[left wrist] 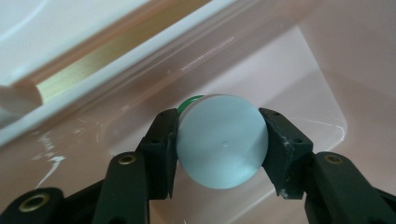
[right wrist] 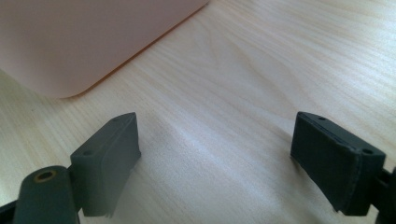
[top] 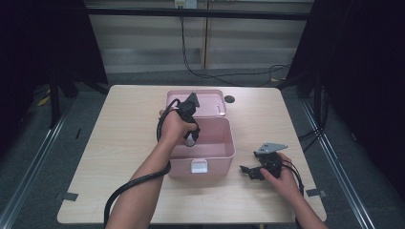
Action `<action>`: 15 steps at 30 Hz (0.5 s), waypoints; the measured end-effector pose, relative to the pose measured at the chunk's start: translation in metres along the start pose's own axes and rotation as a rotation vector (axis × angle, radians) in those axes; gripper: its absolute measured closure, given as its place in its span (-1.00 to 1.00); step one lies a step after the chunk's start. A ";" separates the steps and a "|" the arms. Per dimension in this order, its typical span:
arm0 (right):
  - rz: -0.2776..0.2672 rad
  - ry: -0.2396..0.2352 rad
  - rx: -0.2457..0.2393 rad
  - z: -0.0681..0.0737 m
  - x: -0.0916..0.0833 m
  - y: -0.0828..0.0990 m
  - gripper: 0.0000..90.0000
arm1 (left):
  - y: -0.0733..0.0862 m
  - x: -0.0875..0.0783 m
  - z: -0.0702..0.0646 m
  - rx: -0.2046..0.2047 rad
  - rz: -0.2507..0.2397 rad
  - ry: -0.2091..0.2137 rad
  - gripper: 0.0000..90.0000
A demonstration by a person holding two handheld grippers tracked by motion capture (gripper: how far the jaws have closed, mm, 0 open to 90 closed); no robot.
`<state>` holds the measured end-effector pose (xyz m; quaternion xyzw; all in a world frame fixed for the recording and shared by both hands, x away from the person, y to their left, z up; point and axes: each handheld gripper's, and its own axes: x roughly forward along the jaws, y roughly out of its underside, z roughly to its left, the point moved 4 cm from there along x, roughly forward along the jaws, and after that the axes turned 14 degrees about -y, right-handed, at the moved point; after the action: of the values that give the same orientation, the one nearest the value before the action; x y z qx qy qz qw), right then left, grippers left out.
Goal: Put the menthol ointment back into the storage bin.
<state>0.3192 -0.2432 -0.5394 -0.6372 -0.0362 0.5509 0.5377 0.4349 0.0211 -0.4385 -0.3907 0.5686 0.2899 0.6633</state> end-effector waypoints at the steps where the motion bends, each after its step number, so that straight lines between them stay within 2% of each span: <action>1: 0.000 0.000 -0.001 0.000 0.000 0.000 -0.67 | 0.000 0.001 0.000 -0.004 0.005 -0.003 0.11; 8: 0.000 0.000 0.000 0.000 0.000 0.000 -0.67 | 0.000 0.008 0.001 -0.032 0.004 -0.013 0.11; 15: 0.000 0.000 0.000 0.000 0.000 0.000 -0.67 | 0.000 0.013 -0.002 -0.034 -0.002 -0.008 0.11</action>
<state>0.3191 -0.2432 -0.5394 -0.6373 -0.0362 0.5510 0.5376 0.4362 0.0184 -0.4514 -0.4012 0.5604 0.3004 0.6593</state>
